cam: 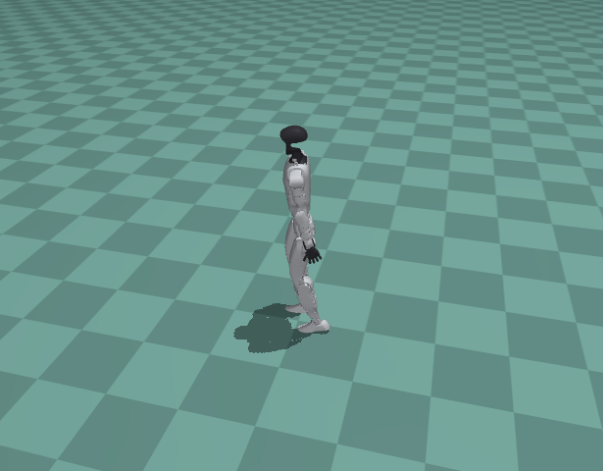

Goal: In place motions

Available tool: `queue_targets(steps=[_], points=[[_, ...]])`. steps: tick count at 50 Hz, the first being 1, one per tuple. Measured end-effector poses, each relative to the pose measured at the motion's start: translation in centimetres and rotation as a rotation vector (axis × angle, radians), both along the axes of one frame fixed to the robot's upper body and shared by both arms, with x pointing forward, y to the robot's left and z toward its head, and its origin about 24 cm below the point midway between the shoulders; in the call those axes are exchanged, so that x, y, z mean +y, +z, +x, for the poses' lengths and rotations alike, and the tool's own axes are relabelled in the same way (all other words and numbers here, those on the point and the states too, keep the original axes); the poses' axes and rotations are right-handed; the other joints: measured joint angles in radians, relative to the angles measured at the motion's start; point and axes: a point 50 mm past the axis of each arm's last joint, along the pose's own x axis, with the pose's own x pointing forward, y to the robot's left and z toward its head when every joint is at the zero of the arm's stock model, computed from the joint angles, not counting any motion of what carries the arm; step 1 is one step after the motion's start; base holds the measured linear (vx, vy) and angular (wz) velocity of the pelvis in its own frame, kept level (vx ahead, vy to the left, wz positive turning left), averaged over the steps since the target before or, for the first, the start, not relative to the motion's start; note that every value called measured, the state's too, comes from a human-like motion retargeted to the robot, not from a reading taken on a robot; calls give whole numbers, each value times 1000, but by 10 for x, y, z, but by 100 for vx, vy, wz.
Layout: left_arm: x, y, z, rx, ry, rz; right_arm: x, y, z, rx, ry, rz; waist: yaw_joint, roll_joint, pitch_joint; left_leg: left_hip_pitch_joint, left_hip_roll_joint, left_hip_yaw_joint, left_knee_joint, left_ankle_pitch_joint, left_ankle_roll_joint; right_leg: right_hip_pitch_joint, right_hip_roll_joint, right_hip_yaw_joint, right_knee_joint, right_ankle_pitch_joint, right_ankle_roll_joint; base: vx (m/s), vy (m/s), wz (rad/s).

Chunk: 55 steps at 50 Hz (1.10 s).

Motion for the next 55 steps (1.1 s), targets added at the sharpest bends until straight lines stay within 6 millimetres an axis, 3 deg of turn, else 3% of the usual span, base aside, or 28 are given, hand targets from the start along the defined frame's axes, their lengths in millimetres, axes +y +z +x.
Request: queue_targets(steps=[3, 7, 8, 13, 16, 19, 22, 25, 27, 30, 32, 34, 36, 38, 43, 45, 48, 52, 55], points=[[-4, 0, -1, -5, 27, -4, 0, 0, 6, -19, 13, 0, 21, -2, 13, 29, -9, -135, -51, -9, -50, -20, 29, 130, -2, 25, 0, -21, 35, -237], [-4, 0, 0, -9, 44, 0, -3, 1, 15, -35, 62, -5, 94, 16, 24, 37, 21, -76, -112, 1, -94, -66, 126, 385, -9, 81, -8, -24, 39, -329], [-1, 0, 1, -10, 36, 6, -4, 1, 17, -44, 70, -8, 70, 22, 28, 39, 38, -50, -120, -13, -107, -72, 133, 413, -8, 91, -8, -26, 40, -191], [21, 0, 15, -43, -67, 31, -14, 4, 33, -98, 70, -41, -102, 83, 52, 105, 101, 146, -243, -68, -57, -116, 178, 493, -11, 120, 4, -26, 58, -126], [39, 1, 23, -66, -104, 67, -15, 4, 40, -112, 54, -59, -166, 106, 60, 104, 130, 282, -274, -75, -71, -167, 191, 504, -23, 112, -30, -25, 63, -238], [60, 4, 26, -76, -123, 117, -17, 5, 43, -116, 1, -70, -175, 123, 82, 113, 157, 411, -290, -98, -75, -211, 152, 310, -14, 65, -115, -27, 57, -313], [75, 8, 16, -52, -116, 170, -21, 5, 36, -85, -33, -69, -126, 139, 81, 131, 200, 606, -310, -128, -93, -209, 80, -69, 11, -41, -227, -21, 56, -388], [82, 12, -3, -3, -82, 191, -27, 4, 20, -22, -43, -90, -72, 159, 59, 159, 245, 829, -332, -155, -125, -153, 24, -436, 40, -172, -284, -19, 52, -385], [81, 14, -13, 28, -62, 186, -34, 5, 6, 23, -56, -126, -44, 173, 44, 185, 260, 964, -349, -169, -149, -96, 9, -656, 59, -246, -269, -23, 53, -347], [76, 14, -22, 54, -45, 180, -45, 7, -17, 104, -86, -177, -24, 192, 12, 220, 270, 1140, -363, -192, -190, -6, -5, -955, 71, -271, -179, -22, 49, -299], [70, 13, -23, 58, -44, 169, -52, 11, -33, 171, -118, -211, -7, 182, -18, 235, 256, 1212, -365, -202, -217, 5, -4, -1010, 64, -217, -143, -21, 41, -281], [63, 10, -19, 46, -45, 153, -55, 14, -46, 227, -158, -242, 3, 169, -41, 250, 243, 1282, -352, -211, -240, -31, -2, -930, 58, -144, -178, -21, 33, -259], [56, 7, -12, 23, -48, 134, -55, 16, -55, 263, -203, -266, -8, 169, -55, 263, 245, 1330, -334, -211, -258, -82, 19, -800, 47, -131, -242, -33, 28, -194], [50, 4, -1, -7, -60, 113, -53, 16, -63, 286, -248, -272, -48, 182, -64, 279, 256, 1343, -310, -198, -265, -83, 50, -781, 5, -123, -271, -25, 18, -112], [35, -2, 44, -134, -121, 58, -37, 14, -69, 300, -311, -201, -87, 190, -85, 336, 269, 1359, -260, -96, -270, -101, 65, -619, 0, -127, -247, -20, 14, -134], [30, -3, 66, -211, -138, 41, -29, 12, -68, 288, -312, -165, -88, 172, -96, 355, 262, 1344, -220, -40, -242, -94, 61, -582, -16, -122, -253, -8, 7, -153], [28, -1, 97, -335, -165, 19, -17, 9, -63, 255, -307, -132, -89, 102, -96, 369, 249, 1247, -90, 55, -123, -75, 23, -473, -38, -116, -257, -11, 2, -130], [27, 5, 129, -469, -175, 20, -5, 4, -43, 178, -255, -103, -47, 1, -84, 262, 296, 1031, 254, 154, 42, -65, -60, -322, -33, -101, -253, -8, 3, -177], [24, 8, 144, -530, -155, 20, 0, 1, -16, 93, -162, -71, -28, -4, -51, 146, 284, 814, 395, 123, 7, -50, -39, -245, -59, -83, -263, -19, 6, -186]])
